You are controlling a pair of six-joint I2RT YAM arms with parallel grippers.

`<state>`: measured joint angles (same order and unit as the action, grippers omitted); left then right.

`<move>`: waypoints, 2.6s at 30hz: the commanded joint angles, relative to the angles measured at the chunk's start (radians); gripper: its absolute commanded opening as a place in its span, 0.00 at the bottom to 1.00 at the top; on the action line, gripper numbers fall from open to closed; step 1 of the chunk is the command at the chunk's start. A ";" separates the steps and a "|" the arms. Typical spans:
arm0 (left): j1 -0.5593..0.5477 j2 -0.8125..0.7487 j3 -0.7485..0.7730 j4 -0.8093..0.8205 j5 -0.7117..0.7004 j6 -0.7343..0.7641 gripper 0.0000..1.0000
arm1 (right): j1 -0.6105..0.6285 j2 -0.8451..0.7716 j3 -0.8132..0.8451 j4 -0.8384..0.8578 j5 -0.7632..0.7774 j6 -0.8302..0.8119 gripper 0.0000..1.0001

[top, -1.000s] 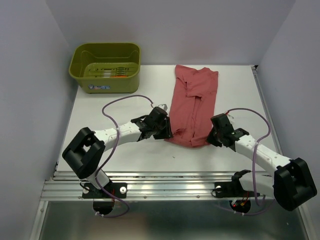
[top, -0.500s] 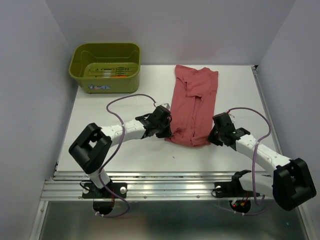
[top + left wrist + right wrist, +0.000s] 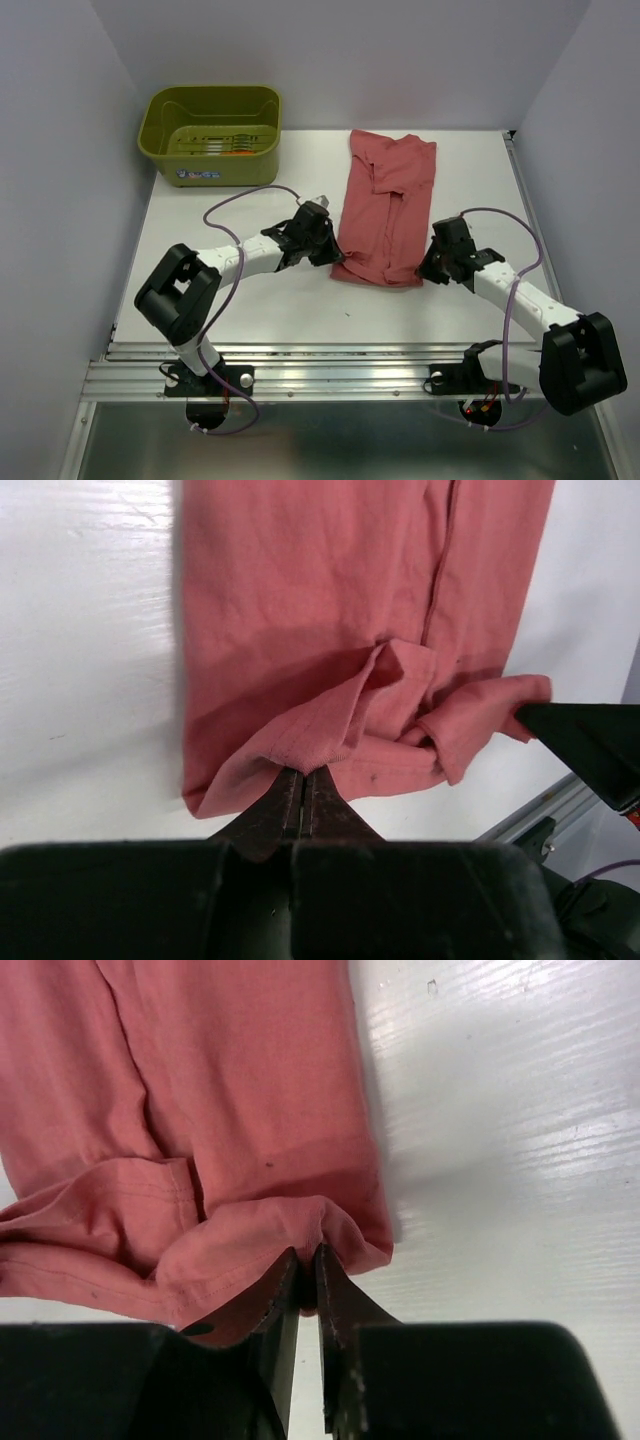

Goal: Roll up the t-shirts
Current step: Roll the T-shirt to the center of the board.

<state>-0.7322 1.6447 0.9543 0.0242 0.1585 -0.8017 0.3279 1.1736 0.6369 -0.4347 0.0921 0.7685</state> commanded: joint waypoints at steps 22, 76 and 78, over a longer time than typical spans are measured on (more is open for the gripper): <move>0.043 0.081 -0.002 0.148 0.064 -0.068 0.00 | -0.087 -0.052 0.032 0.051 -0.213 -0.026 0.91; 0.040 -0.109 -0.031 0.042 -0.057 0.005 0.67 | -0.087 0.225 0.125 0.472 -0.256 0.132 0.93; 0.031 -0.124 -0.035 0.028 -0.053 0.030 0.63 | -0.087 0.222 0.147 0.459 -0.279 0.103 0.93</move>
<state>-0.6922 1.5799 0.9379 0.0902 0.1375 -0.8223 0.2478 1.4002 0.7185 -0.0128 -0.2089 0.9230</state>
